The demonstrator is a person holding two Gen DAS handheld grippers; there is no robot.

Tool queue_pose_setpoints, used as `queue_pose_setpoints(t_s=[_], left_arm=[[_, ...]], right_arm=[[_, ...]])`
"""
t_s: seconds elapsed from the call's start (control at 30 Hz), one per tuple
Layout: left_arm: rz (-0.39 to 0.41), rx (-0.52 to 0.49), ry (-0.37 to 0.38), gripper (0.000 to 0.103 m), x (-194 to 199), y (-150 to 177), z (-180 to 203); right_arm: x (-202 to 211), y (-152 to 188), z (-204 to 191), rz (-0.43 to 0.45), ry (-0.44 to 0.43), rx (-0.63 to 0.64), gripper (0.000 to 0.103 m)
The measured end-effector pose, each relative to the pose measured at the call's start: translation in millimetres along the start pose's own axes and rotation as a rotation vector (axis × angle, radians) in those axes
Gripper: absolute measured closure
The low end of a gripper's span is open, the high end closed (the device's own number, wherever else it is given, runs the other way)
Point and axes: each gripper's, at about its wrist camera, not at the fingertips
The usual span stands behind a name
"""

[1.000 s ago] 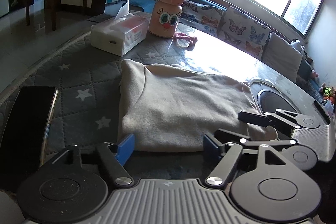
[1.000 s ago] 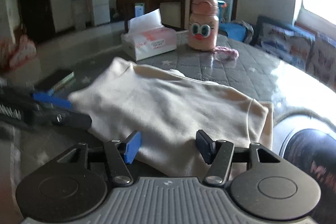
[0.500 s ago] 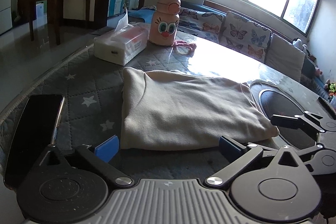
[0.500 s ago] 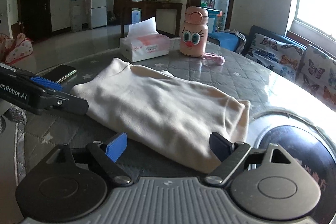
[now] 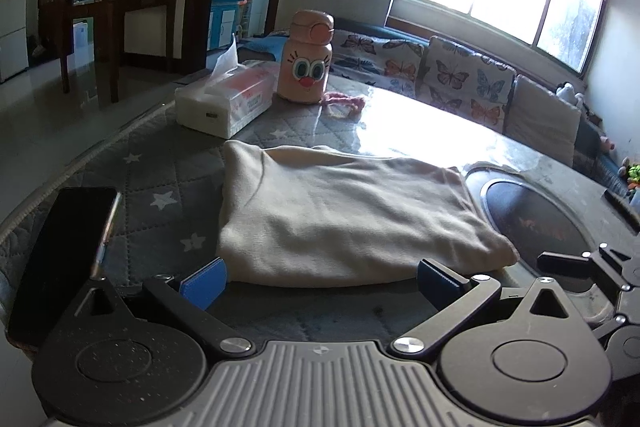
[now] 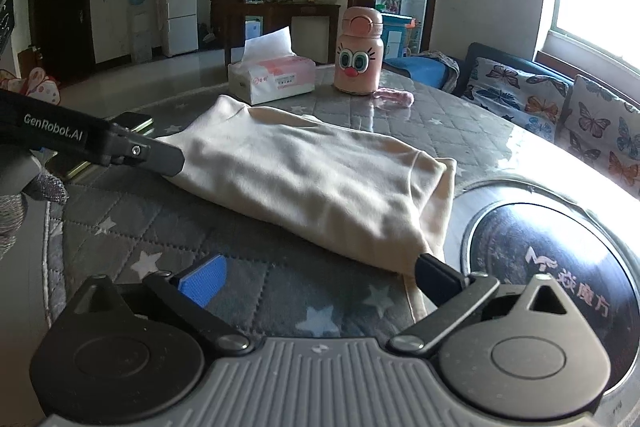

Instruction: Fold clothes

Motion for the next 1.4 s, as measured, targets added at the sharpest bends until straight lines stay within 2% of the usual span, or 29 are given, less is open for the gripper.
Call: queue_pose_setpoints(t_s=[0.47, 0.83, 1.4], left_arm=[[-0.01, -0.052, -0.064, 0.0, 7.1, 12.9, 19.7], [-0.023, -0.092, -0.087, 0.0, 12.3, 25.6, 28.4], [0.002, -0.125, -0.109, 0.0, 22.8, 34.5, 37.7]], right_arm=[[25.7, 12.8, -6.8, 0.053, 0.037, 0.015, 0.0], [35.9, 20.9, -6.0, 0.059, 0.05, -0.015, 0.0], [41.7, 25.6, -10.2, 0.086, 0.046, -0.062, 0.0]])
Point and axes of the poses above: each gripper's, at about its wrist camera, not at the fingertips, and x roughly against the way its jaws point, z to its right, y to its underside, and after that the axes turned 4 degrees about -y, right-handed
